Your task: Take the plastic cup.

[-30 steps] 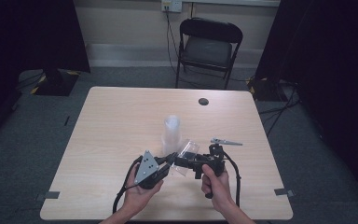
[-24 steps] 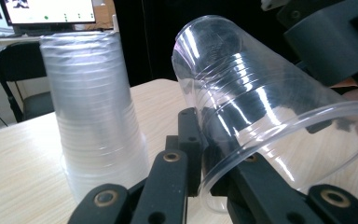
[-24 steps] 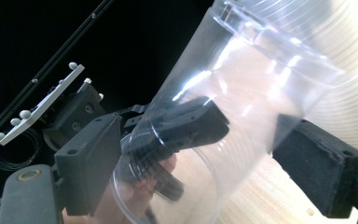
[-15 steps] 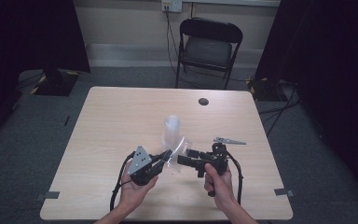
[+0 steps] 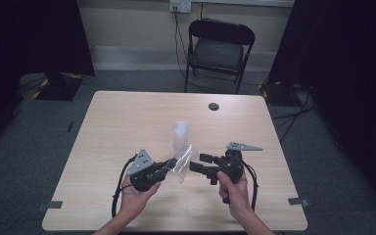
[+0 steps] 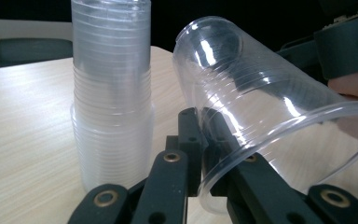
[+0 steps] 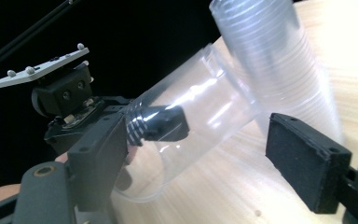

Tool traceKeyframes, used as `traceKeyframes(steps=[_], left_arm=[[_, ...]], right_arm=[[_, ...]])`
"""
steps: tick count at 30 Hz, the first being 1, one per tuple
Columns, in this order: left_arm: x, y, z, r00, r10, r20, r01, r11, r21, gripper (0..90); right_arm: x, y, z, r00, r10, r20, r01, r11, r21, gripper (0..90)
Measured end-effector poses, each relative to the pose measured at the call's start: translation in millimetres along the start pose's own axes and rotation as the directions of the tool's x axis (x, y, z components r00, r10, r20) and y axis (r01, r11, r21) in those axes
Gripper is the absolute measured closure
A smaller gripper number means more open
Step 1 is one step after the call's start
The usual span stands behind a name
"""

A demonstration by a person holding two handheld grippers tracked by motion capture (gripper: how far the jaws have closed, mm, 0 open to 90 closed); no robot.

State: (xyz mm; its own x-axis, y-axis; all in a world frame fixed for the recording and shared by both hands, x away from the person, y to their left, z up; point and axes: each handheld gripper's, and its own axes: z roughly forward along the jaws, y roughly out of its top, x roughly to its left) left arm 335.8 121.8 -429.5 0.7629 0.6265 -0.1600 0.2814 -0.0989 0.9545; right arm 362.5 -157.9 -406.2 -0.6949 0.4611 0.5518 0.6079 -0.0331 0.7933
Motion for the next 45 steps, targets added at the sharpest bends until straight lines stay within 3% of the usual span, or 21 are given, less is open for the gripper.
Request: traceKeyframes(steps=[8,13,17,19,20,24,26,27,28,29,30,31,32,35,36,37,40,41,43,44,45], left_arm=[[3.6,2.8,-2.9,0.9985,-0.052,0.017,0.051,0.9973,0.052,87.7],[5.9,3.1,-0.4,0.9938,-0.076,0.081,0.065,0.9896,0.128,87.8],[3.6,6.8,2.2,0.9895,-0.076,0.123,0.048,0.9762,0.212,88.1],[1.8,8.6,3.8,0.9842,-0.094,0.15,0.052,0.9633,0.263,88.4],[1.8,8.6,3.8,0.9842,-0.094,0.15,0.052,0.9633,0.263,88.5],[1.4,8.7,5.8,0.9825,-0.102,0.155,0.048,0.946,0.321,88.8],[1.0,8.8,6.3,0.9822,-0.105,0.156,0.049,0.9446,0.325,89.9],[1.6,10.2,6.4,0.9829,-0.1,0.155,0.042,0.9397,0.339,89.9],[1.6,10.2,6.4,0.9829,-0.1,0.155,0.042,0.9397,0.339,89.9],[1.6,11.0,7.4,0.9825,-0.105,0.154,0.045,0.935,0.352,90.0],[1.6,11.0,7.4,0.9825,-0.105,0.154,0.045,0.935,0.352,90.0],[1.5,11.9,8.6,0.9809,-0.107,0.162,0.038,0.9245,0.379,90.0],[1.2,12.2,9.1,0.981,-0.102,0.165,0.03,0.9213,0.388,90.0],[1.4,13.2,11.7,0.9784,-0.11,0.175,0.026,0.9071,0.42,90.0],[1.4,13.2,11.7,0.9784,-0.11,0.175,0.026,0.9071,0.42,90.0],[0.8,13.1,13.9,0.9775,-0.118,0.175,0.03,0.897,0.441,90.0],[0.9,12.6,16.8,0.9759,-0.121,0.182,0.023,0.8849,0.465,90.0],[0.8,12.7,18.3,0.9744,-0.124,0.187,0.017,0.8714,0.49,90.0],[0.0,12.3,19.1,0.9767,-0.122,0.177,0.02,0.8709,0.491,90.0],[0.5,12.2,20.1,0.9744,-0.132,0.182,0.022,0.8633,0.504,90.0],[-0.3,11.3,22.3,0.9725,-0.138,0.188,0.019,0.8499,0.527,89.8]], right_arm=[[0.7,5.3,-8.4,0.9982,-0.051,0.031,0.052,0.999,-0.013,21.9],[2.0,3.2,-10.9,0.9925,-0.108,0.057,0.108,0.994,0.01,21.8],[1.2,-0.9,-12.5,0.9875,-0.138,0.075,0.136,0.99,0.034,21.9],[0.5,-4.0,-14.8,0.9826,-0.166,0.084,0.163,0.986,0.042,23.6],[0.7,-4.7,-15.8,0.9798,-0.18,0.087,0.176,0.983,0.046,24.4],[3.3,-6.6,-18.3,0.9702,-0.224,0.093,0.218,0.974,0.07,24.9],[4.7,-7.3,-18.7,0.966,-0.239,0.099,0.232,0.97,0.077,25.1],[8.3,-9.1,-19.0,0.9554,-0.274,0.11,0.264,0.959,0.1,25.5],[8.3,-9.1,-19.0,0.9554,-0.274,0.11,0.264,0.959,0.1,25.5],[11.2,-11.2,-18.4,0.944,-0.307,0.12,0.294,0.948,0.119,25.4],[11.2,-11.2,-18.4,0.944,-0.307,0.12,0.294,0.948,0.119,25.4],[14.3,-14.1,-16.5,0.929,-0.348,0.125,0.33,0.932,0.149,25.0],[15.6,-15.3,-15.6,0.9227,-0.364,0.127,0.343,0.925,0.161,24.4],[18.2,-18.1,-12.5,0.9064,-0.406,0.116,0.381,0.905,0.188,23.8],[18.2,-18.1,-12.5,0.9064,-0.406,0.116,0.381,0.905,0.188,23.8],[19.2,-19.2,-10.5,0.8988,-0.425,0.109,0.398,0.895,0.204,21.0],[19.3,-21.0,-7.4,0.8879,-0.451,0.091,0.422,0.878,0.227,18.1],[19.1,-21.9,-6.4,0.8847,-0.458,0.085,0.429,0.872,0.235,17.4],[18.7,-23.4,-4.8,0.8796,-0.469,0.078,0.439,0.864,0.248,16.3],[18.6,-24.3,-4.1,0.8769,-0.475,0.075,0.444,0.859,0.255,16.2],[18.7,-26.5,-2.5,0.8656,-0.496,0.066,0.463,0.844,0.27,16.1]])
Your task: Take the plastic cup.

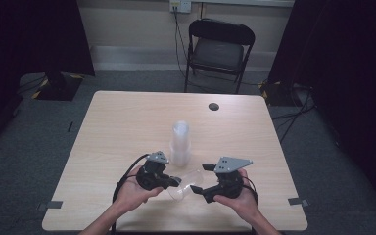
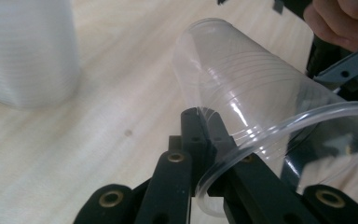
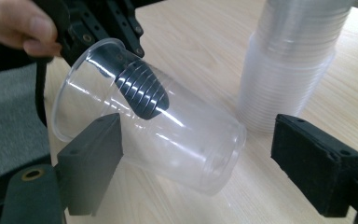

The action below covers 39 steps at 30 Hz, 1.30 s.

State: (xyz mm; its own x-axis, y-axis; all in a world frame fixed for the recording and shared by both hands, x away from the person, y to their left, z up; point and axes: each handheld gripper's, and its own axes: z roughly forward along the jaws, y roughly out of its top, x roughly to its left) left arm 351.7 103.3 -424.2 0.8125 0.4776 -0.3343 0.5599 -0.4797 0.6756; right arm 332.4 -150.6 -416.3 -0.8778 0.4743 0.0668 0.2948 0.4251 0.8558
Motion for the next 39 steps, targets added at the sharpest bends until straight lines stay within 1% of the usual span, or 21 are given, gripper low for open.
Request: traceKeyframes(steps=[2,4,6,7,8,11,12,14,17,21,22,23,24,25,27,29,30,34,35,36,39], left_arm=[[-0.4,0.8,2.1,1.0,0.003,-0.008,-0.003,0.9989,0.047,89.8],[0.5,1.5,3.6,1.0,0.005,0.005,-0.005,0.9975,0.07,89.8],[1.6,2.7,4.2,0.9999,0.002,0.013,-0.003,0.9965,0.083,89.8],[1.6,2.7,4.2,0.9999,0.002,0.013,-0.003,0.9965,0.083,89.8],[2.3,4.8,4.2,1.0,0.005,-0.002,-0.005,0.9947,0.103,89.8],[3.5,8.9,3.0,0.9999,-0.002,0.012,0.0,0.995,0.1,89.9],[4.3,10.6,2.7,0.9998,-0.008,0.02,0.006,0.9938,0.111,89.9],[5.6,14.2,3.2,0.9998,-0.001,0.019,-0.002,0.9893,0.146,89.9],[5.9,17.0,3.4,1.0,-0.005,0.006,0.004,0.9893,0.146,90.0],[6.9,20.4,5.3,0.9997,-0.013,0.02,0.01,0.9887,0.149,90.0],[7.6,22.0,6.6,0.9996,-0.013,0.027,0.008,0.9868,0.162,89.9],[6.5,22.8,8.5,0.9992,-0.026,0.03,0.02,0.9866,0.162,89.9],[6.7,24.0,9.5,0.9991,-0.019,0.039,0.012,0.985,0.172,89.8],[5.2,25.6,10.2,0.999,-0.023,0.037,0.017,0.9855,0.169,89.6],[2.4,28.9,12.4,0.9983,-0.025,0.053,0.016,0.9858,0.167,89.6],[0.7,30.3,14.1,0.9989,-0.024,0.041,0.017,0.9852,0.171,89.5],[0.3,33.3,16.4,0.9991,-0.013,0.04,0.005,0.981,0.194,89.5],[0.8,36.2,21.2,0.9979,-0.034,0.054,0.022,0.9785,0.205,89.2],[0.4,36.6,22.9,0.9979,-0.041,0.049,0.031,0.9799,0.197,89.2],[0.9,37.2,23.7,0.998,-0.037,0.051,0.026,0.9777,0.208,89.1],[1.4,38.2,26.1,0.998,-0.038,0.05,0.026,0.9764,0.214,88.8]], right_arm=[[1.9,-1.9,2.4,0.9998,-0.021,-0.006,0.021,1.0,0.014,15.8],[4.2,-3.7,4.8,0.9989,-0.045,-0.007,0.046,0.999,0.026,14.4],[7.0,-4.6,6.1,0.9974,-0.069,-0.018,0.07,0.997,0.038,14.6],[7.0,-4.6,6.1,0.9974,-0.069,-0.018,0.07,0.997,0.038,14.6],[9.4,-4.9,7.0,0.9954,-0.092,-0.027,0.093,0.994,0.049,14.6],[12.6,-5.6,8.8,0.9913,-0.128,-0.032,0.129,0.989,0.068,14.3],[13.8,-5.9,9.7,0.99,-0.138,-0.031,0.14,0.987,0.075,14.1],[16.3,-6.5,12.1,0.986,-0.165,-0.026,0.166,0.982,0.088,13.8],[18.4,-6.6,15.0,0.9831,-0.183,-0.01,0.183,0.978,0.098,13.2],[21.2,-6.0,20.2,0.9738,-0.227,0.016,0.224,0.968,0.114,10.0],[22.5,-6.3,21.7,0.9693,-0.244,0.027,0.24,0.963,0.12,10.0],[23.6,-6.5,22.9,0.9677,-0.251,0.022,0.247,0.961,0.123,10.3],[24.4,-6.5,24.5,0.9656,-0.26,0.016,0.255,0.958,0.128,10.9],[25.5,-6.3,26.3,0.9635,-0.267,0.012,0.263,0.955,0.135,11.4],[27.7,-6.0,29.8,0.9593,-0.282,0.018,0.277,0.951,0.136,12.3],[28.7,-4.9,32.4,0.9596,-0.281,0.017,0.276,0.951,0.137,12.5],[28.9,-4.4,33.6,0.9591,-0.283,0.013,0.278,0.95,0.141,12.6],[30.4,-4.2,34.6,0.9564,-0.291,0.02,0.286,0.948,0.137,13.7],[30.8,-4.2,34.4,0.9567,-0.291,0.017,0.286,0.949,0.132,14.2],[31.2,-4.2,34.8,0.9538,-0.3,0.022,0.295,0.947,0.126,14.2],[34.0,-3.7,34.8,0.9497,-0.312,0.021,0.308,0.945,0.11,17.3]])
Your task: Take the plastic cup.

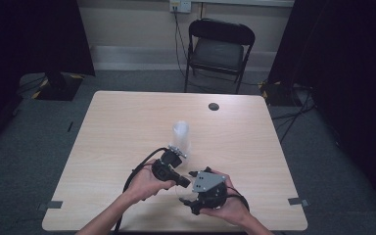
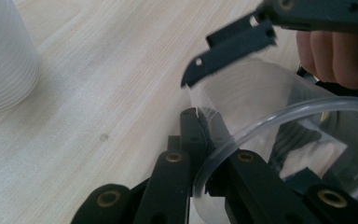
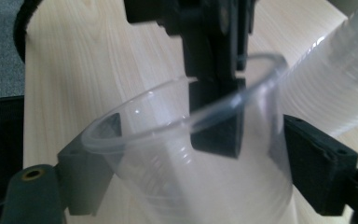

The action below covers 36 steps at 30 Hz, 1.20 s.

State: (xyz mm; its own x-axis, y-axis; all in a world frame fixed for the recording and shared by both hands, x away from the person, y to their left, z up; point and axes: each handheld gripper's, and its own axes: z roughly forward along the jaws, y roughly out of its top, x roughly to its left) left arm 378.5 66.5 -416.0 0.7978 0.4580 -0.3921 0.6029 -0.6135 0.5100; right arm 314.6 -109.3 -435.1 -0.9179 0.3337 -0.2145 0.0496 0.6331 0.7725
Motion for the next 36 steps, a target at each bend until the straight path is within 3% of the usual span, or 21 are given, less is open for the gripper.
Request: traceKeyframes(steps=[7,13,19,21,25,30,36], left_arm=[[0.6,2.4,3.4,0.9995,-0.015,-0.028,0.015,0.9999,-0.001,88.5],[1.8,3.4,4.3,0.999,-0.036,-0.025,0.036,0.9993,-0.004,88.4],[-0.3,4.4,9.6,0.999,-0.039,-0.021,0.039,0.9991,0.017,87.9],[-2.0,5.2,10.2,0.9987,-0.047,-0.022,0.047,0.9989,-0.006,89.2],[-2.3,5.9,12.7,0.9992,-0.033,-0.022,0.033,0.9994,0.006,88.5],[-0.3,5.4,11.7,0.9988,-0.043,-0.022,0.043,0.9991,0.001,88.5],[0.7,4.2,11.1,0.999,-0.038,-0.023,0.037,0.999,-0.026,82.0]], right_arm=[[0.7,1.9,-2.2,0.9999,0.003,0.017,-0.002,0.999,-0.035,22.4],[-1.5,3.2,-5.5,0.9993,0.03,0.023,-0.028,0.998,-0.063,23.7],[0.5,2.2,-2.2,0.9994,0.028,0.019,-0.027,0.998,-0.048,22.4],[1.7,1.9,0.2,0.9995,0.022,0.023,-0.021,0.999,-0.039,22.8],[1.1,2.5,0.0,0.9994,0.025,0.023,-0.024,0.999,-0.04,23.3],[0.9,1.3,-0.6,0.9992,0.027,0.029,-0.026,0.999,-0.044,25.1],[-2.4,1.1,-3.1,0.9982,0.052,0.03,-0.05,0.997,-0.058,25.5]])
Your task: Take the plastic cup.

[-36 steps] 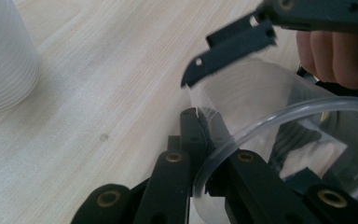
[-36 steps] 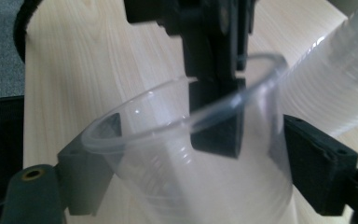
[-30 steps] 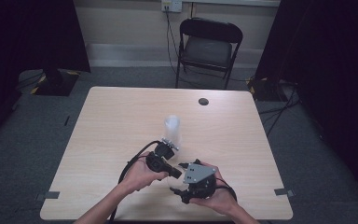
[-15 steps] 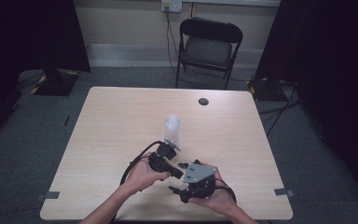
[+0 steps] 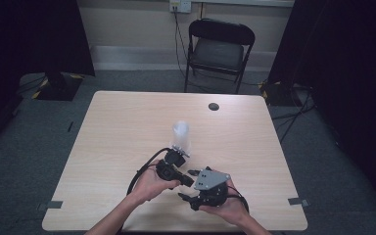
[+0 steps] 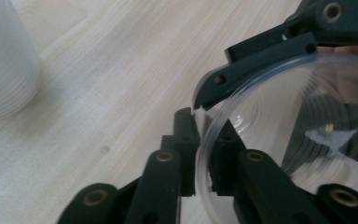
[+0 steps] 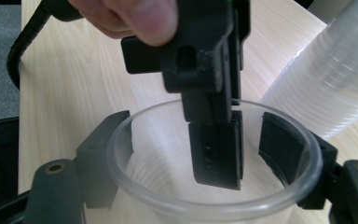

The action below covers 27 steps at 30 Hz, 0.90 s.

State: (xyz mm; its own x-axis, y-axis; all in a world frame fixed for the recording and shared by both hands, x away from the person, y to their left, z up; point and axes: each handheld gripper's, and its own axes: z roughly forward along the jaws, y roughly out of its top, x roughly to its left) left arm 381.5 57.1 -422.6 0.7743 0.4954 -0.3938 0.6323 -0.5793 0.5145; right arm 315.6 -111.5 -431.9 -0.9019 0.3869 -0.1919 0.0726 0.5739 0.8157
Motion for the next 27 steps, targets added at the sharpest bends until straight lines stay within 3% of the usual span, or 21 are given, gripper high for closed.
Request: traceKeyframes(steps=[6,18,27], left_arm=[[1.1,-0.8,-1.8,0.9996,0.02,-0.021,-0.021,0.9991,-0.038,75.8],[0.5,-4.8,-4.7,0.9983,0.015,-0.056,-0.021,0.9945,-0.102,62.3],[-2.8,-6.7,-9.4,0.9942,0.015,-0.106,-0.034,0.9841,-0.174,50.3]], right_arm=[[-2.0,-0.4,-1.8,0.9999,0.013,0.008,-0.013,1.0,-0.013,25.4],[-5.8,-2.2,-4.1,0.9988,0.039,0.029,-0.039,0.999,-0.02,25.4],[-11.3,-4.5,-5.9,0.9962,0.072,0.048,-0.071,0.997,-0.026,25.4]])
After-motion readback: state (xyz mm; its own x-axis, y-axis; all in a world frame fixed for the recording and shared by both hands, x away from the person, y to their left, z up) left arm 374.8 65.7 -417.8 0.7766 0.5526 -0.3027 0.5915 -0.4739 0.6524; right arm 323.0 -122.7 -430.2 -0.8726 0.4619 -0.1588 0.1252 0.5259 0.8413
